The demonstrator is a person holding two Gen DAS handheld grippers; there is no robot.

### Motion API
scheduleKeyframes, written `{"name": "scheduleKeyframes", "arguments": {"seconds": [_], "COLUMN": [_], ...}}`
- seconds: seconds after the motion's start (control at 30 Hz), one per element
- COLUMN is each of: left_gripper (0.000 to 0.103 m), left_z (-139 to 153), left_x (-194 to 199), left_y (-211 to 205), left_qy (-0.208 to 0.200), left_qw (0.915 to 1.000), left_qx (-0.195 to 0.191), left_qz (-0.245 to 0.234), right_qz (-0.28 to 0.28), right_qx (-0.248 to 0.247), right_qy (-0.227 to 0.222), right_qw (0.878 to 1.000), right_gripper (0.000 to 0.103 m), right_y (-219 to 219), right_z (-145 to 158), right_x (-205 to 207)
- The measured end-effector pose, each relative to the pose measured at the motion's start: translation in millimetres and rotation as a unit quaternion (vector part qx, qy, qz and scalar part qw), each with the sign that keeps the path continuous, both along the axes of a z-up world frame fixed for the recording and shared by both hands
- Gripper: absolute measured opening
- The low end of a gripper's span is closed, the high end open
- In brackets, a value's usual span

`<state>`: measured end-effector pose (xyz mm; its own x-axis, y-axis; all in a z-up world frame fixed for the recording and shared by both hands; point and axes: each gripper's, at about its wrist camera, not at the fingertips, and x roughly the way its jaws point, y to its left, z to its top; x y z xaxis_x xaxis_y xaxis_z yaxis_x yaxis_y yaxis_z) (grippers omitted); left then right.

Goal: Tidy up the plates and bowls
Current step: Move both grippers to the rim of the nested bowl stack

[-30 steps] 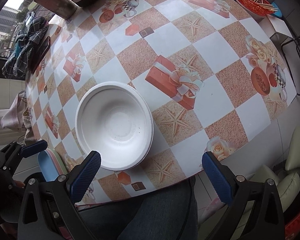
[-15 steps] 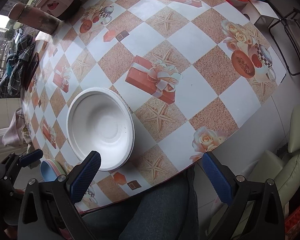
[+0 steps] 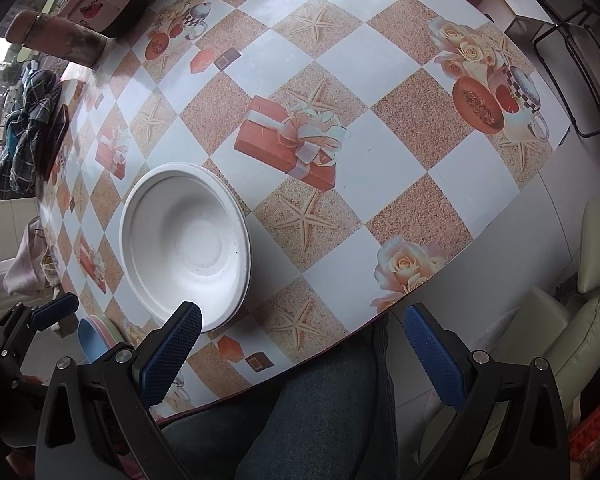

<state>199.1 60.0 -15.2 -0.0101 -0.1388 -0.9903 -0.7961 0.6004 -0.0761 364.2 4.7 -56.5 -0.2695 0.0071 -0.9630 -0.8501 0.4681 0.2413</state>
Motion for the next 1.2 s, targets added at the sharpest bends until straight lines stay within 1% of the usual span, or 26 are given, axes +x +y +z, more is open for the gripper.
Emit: {"name": "scheduleKeyframes", "arguments": {"seconds": [0.83,1.0,1.2], "left_gripper": [0.094,0.094,0.094], "left_z": [-9,-12,-15], "left_x": [9,9,5], "left_y": [0,3,12], "left_qy": [0.004,0.005,0.006], "left_qw": [0.9999,0.9999,0.9996], "left_qx": [-0.015,-0.015,-0.001], "left_qz": [-0.003,0.006,0.028], "right_qz": [-0.005,0.0,0.015], "right_qx": [-0.028,-0.037,-0.048], "right_qy": [0.005,0.004,0.005], "right_qw": [1.0,0.999,0.999], "right_gripper": [0.102,0.102,0.102], "right_y": [-8,-9,-7], "right_z": [-13,-17,-26], "right_x": [5,2,-5]}}
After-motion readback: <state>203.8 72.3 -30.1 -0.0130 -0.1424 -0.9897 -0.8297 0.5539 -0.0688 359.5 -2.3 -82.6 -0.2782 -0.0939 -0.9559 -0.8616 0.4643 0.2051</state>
